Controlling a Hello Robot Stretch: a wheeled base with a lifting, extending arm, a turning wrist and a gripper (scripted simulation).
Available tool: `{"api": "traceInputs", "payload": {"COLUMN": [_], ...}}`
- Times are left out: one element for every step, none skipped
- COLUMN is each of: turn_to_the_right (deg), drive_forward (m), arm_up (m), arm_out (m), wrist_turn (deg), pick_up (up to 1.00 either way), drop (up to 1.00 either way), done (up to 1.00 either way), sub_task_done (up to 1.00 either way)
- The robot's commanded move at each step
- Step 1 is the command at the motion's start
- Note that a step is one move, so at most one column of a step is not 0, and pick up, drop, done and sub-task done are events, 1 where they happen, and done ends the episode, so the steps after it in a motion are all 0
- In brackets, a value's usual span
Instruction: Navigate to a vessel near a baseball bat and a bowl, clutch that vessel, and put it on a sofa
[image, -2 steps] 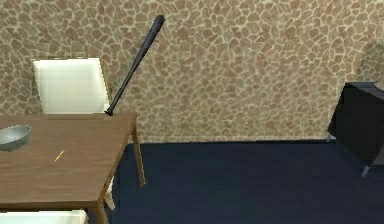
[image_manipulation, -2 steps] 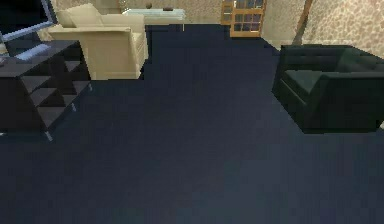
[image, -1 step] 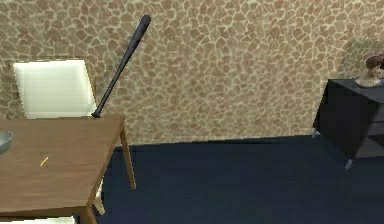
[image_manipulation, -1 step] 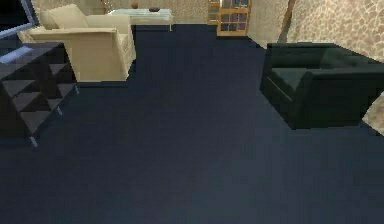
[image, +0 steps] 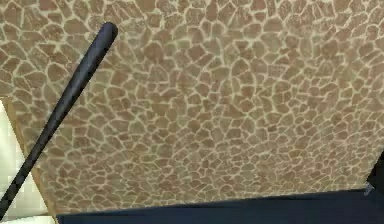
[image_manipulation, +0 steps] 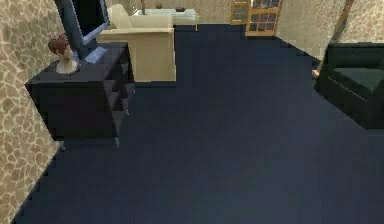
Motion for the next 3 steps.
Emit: {"api": "traceInputs", "payload": {"turn_to_the_right": [-45.0,-45.0,-45.0], "drive_forward": [0.0,0.0,0.0], "arm_up": [0.0,0.0,0.0], "arm_out": [0.0,0.0,0.0], "wrist_turn": [0.0,0.0,0.0], "pick_up": [0.0,0.0,0.0], "drop": [0.0,0.0,0.0], "done": [0.0,0.0,0.0], "sub_task_done": [0.0,0.0,0.0]}}
